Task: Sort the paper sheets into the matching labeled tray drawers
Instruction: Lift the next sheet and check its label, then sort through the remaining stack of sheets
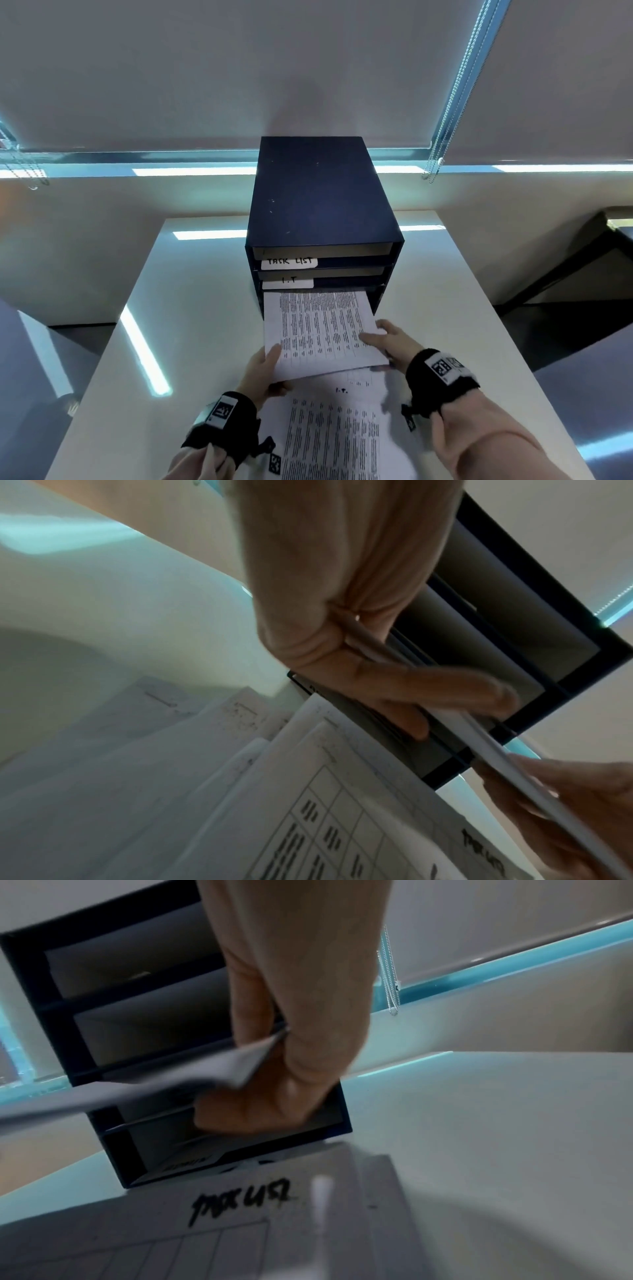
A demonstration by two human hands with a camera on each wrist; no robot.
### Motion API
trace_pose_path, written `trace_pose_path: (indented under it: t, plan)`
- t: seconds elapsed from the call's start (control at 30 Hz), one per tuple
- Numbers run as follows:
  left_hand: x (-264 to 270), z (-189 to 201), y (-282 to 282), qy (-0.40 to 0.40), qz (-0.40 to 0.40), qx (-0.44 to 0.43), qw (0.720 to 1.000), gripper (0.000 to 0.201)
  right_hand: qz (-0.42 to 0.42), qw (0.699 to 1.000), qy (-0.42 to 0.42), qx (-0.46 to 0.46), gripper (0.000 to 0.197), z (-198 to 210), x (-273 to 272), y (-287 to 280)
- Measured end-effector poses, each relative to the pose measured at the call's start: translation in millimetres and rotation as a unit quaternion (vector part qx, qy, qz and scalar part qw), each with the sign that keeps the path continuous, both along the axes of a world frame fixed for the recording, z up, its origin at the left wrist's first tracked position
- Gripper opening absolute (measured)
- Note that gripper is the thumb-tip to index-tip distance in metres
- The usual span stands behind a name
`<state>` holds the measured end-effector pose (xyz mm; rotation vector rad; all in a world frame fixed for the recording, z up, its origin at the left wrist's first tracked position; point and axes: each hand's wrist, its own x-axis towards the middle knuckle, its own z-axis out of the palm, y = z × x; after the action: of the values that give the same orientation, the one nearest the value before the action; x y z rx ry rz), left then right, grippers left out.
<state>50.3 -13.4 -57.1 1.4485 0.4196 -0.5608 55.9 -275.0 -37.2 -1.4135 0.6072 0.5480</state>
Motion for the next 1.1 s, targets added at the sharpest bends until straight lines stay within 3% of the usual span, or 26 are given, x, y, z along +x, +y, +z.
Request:
trace_pose_path:
  t: [0.07,0.2,0.3,0.33,0.4,0.57,0.63,0.67,0.7,0.8,0.87,0.9,1.0,1.03,1.1]
  plan:
    - [9,-5,-4,-0.01,0.029,0.0,1.0,0.031,0.008,1.0,0.006,0.011,0.025,0,-8,-6]
    - [40,5,-15,-0.023,0.076,-0.026,0.997,0.033,-0.151,0.983,-0.015,0.104,0.013,0,12,1]
    - [76,13,-15,0.005,0.137,-0.179,0.974,0.024,-0.244,0.945,-0.047,0.211,0.013,6,45,19]
    - [86,14,-15,0.01,0.151,-0.228,0.962,0.03,-0.256,0.935,-0.056,0.238,0.018,8,55,24]
    - [99,13,-16,0.021,0.153,-0.245,0.957,0.046,-0.252,0.932,-0.063,0.253,0.023,12,70,31]
    - [76,26,-19,-0.059,0.041,-0.05,0.996,0.015,-0.125,0.974,-0.056,0.182,0.021,15,52,37]
    - [50,21,-17,-0.141,-0.044,0.075,0.986,0.01,-0.073,0.991,-0.056,0.1,0.022,10,27,34]
    - [36,17,-15,-0.197,-0.108,0.162,0.961,0.011,-0.066,0.994,-0.057,0.06,0.02,6,13,30]
    - [22,11,-12,-0.245,-0.18,0.256,0.918,0.014,-0.064,0.996,-0.057,0.025,0.019,2,-2,27]
    - [-10,-6,-5,-0.315,-0.362,0.446,0.755,0.034,-0.041,0.991,-0.048,-0.116,0.018,-19,-45,15]
    - [-25,-14,0,-0.314,-0.416,0.502,0.69,0.044,0.001,0.97,-0.042,-0.238,0.021,-30,-75,11]
    - [-30,-15,1,-0.31,-0.422,0.519,0.675,0.041,0.007,0.963,-0.038,-0.267,0.023,-35,-90,11]
    - [-42,-9,0,-0.294,-0.404,0.51,0.701,0.013,0.004,0.961,-0.031,-0.276,0.023,-39,-118,9]
    - [-43,-7,0,-0.291,-0.39,0.485,0.726,0.005,0.001,0.96,-0.03,-0.277,0.023,-38,-122,7]
    - [-43,4,1,-0.265,-0.338,0.39,0.814,0.013,-0.003,0.961,-0.038,-0.275,0.032,-34,-126,2]
